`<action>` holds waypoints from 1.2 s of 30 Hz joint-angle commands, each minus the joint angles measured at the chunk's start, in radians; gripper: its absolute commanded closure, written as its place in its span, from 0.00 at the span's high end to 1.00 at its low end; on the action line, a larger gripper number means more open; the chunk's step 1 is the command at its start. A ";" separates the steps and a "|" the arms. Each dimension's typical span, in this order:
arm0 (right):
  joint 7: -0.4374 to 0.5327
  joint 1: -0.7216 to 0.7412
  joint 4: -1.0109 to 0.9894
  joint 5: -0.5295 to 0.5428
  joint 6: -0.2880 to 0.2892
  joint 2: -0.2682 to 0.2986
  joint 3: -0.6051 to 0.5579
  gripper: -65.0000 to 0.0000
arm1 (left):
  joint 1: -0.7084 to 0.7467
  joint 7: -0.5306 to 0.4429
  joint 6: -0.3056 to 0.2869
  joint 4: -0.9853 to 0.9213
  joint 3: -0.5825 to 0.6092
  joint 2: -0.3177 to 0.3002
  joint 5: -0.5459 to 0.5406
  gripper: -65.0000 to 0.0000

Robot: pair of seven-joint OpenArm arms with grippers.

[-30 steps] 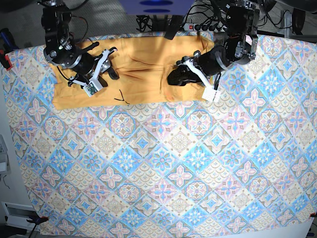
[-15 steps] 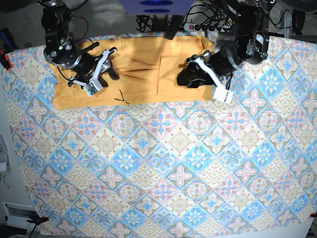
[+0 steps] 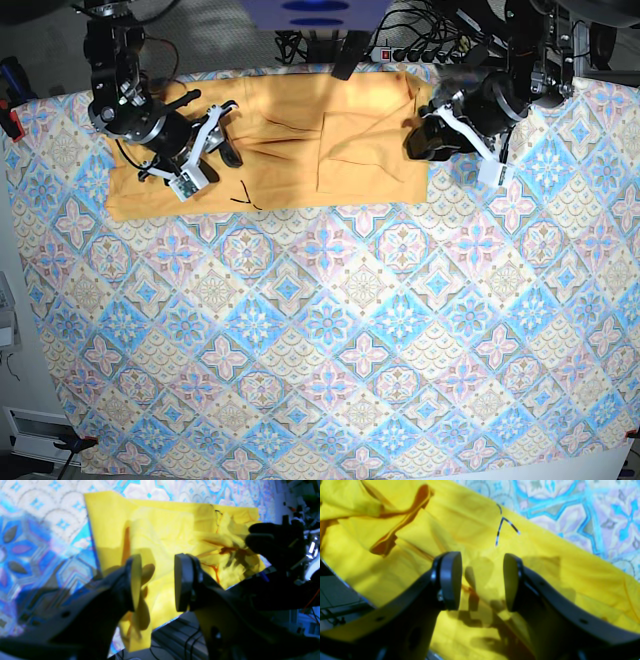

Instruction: Fold the T-shirt properly

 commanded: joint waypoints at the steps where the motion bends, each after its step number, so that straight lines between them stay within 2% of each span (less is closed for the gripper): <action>1: 0.018 0.004 0.016 0.014 0.005 0.010 0.003 0.41 | -0.004 -0.014 -0.012 0.014 -0.002 -0.006 -0.016 0.34; 9: 0.018 0.004 0.016 0.014 0.005 0.010 0.003 0.41 | -0.060 -0.012 -0.012 -0.104 0.002 0.023 -0.016 0.34; 36: 0.018 0.018 0.015 0.014 0.005 0.010 0.004 0.41 | -0.042 -0.012 -0.012 -0.131 -0.002 0.023 -0.016 0.33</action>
